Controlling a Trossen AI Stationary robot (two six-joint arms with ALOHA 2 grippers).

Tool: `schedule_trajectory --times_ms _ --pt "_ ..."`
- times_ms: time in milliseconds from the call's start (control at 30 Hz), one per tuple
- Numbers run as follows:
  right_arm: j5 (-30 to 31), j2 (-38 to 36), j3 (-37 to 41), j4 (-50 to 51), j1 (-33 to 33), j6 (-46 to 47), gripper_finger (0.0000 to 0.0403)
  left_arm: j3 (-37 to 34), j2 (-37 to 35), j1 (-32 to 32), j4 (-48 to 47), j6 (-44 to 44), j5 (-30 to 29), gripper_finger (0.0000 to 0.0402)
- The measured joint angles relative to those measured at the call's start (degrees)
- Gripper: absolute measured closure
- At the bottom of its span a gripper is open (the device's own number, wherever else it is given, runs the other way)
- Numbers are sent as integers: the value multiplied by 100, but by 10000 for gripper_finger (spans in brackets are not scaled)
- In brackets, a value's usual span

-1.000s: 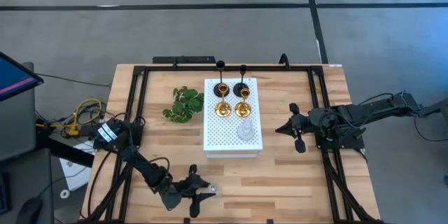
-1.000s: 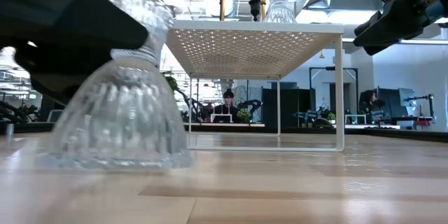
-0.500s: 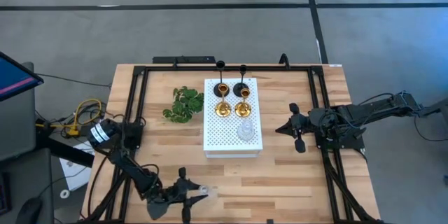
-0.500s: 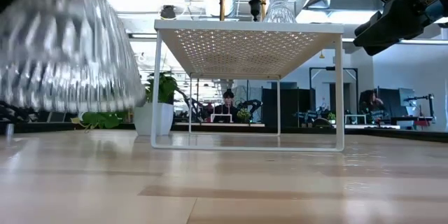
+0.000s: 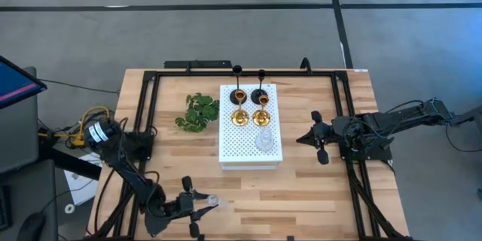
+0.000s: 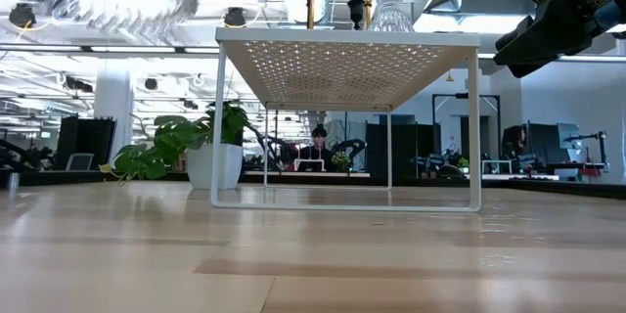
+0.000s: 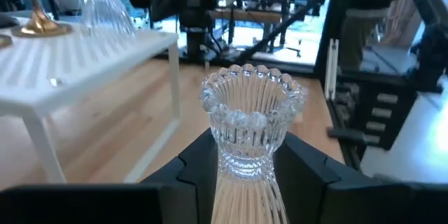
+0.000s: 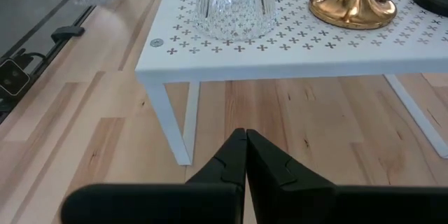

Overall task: Pick & Place candle stick holders
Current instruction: Put the transparent glass candle holder on the shelf aligned with the other transparent glass candle holder

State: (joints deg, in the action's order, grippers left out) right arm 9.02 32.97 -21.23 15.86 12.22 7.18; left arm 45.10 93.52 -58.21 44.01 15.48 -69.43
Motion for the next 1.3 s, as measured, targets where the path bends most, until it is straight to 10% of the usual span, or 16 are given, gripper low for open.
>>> schedule_trajectory --times_ms 767,1300 --pt "0 0 4 48 -1 -2 402 800 -1482 1272 -292 -1945 568 285" --pt "1 0 4 388 -2 -3 402 1213 -1476 2588 -1980 -1036 1520 281"
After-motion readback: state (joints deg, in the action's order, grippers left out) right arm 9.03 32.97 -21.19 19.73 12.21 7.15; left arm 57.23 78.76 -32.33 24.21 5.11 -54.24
